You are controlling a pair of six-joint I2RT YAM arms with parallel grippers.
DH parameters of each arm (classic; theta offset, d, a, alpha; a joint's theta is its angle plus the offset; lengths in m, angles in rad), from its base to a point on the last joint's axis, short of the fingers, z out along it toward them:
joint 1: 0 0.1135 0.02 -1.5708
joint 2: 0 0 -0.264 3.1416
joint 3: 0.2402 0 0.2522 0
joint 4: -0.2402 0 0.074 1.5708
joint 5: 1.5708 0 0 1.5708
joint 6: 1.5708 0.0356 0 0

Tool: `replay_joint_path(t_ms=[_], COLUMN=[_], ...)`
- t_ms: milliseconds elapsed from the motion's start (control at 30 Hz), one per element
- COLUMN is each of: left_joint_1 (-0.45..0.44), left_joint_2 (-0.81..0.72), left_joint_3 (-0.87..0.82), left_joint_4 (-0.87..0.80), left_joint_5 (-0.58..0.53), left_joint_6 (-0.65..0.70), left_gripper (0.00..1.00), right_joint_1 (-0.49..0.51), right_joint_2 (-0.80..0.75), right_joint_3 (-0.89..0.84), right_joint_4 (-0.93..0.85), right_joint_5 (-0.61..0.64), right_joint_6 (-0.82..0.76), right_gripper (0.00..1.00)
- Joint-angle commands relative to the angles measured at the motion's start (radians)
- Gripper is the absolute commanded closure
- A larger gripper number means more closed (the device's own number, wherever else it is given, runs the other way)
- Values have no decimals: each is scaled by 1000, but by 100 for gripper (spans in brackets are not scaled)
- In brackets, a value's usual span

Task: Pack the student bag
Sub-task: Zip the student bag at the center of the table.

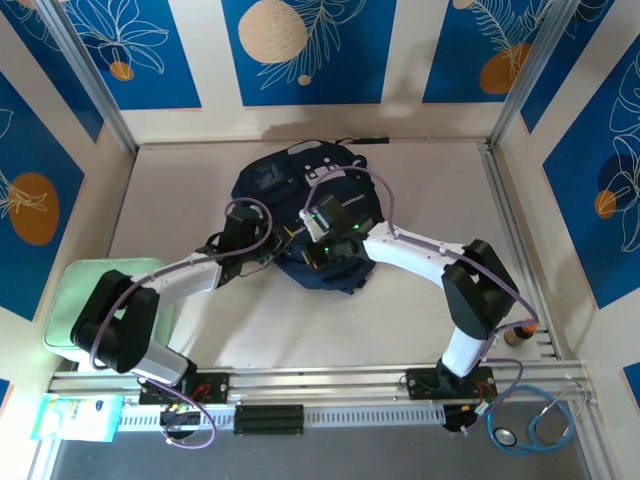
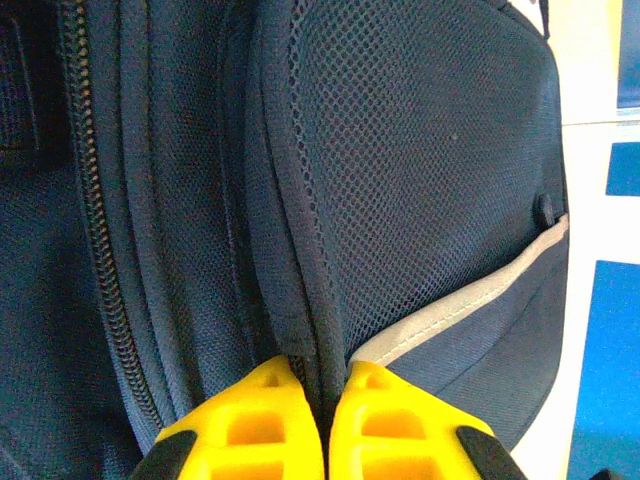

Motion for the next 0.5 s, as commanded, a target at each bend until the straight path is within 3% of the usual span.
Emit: replay_joint_path(t_ms=[0,267,400,467], left_joint_1=[9,13,29,45], left_joint_2=[7,-1,11,11], left_joint_3=[44,53,81,88], left_joint_4=[-29,-62,-117,-184], left_joint_5=[-11,-7,28,27], left_joint_6=[54,81,150,206], left_gripper=[100,100,100,94], right_joint_1=[-95,-222,-211,-183], right_joint_2=[-73,-84,-83,-85], right_joint_3=[-31,15,28,28], right_joint_4=[-48,-115,-124,-109], right_joint_5=[95,175,117,65], right_joint_6=[-40,59,66,48], right_gripper=[100,100,100,100])
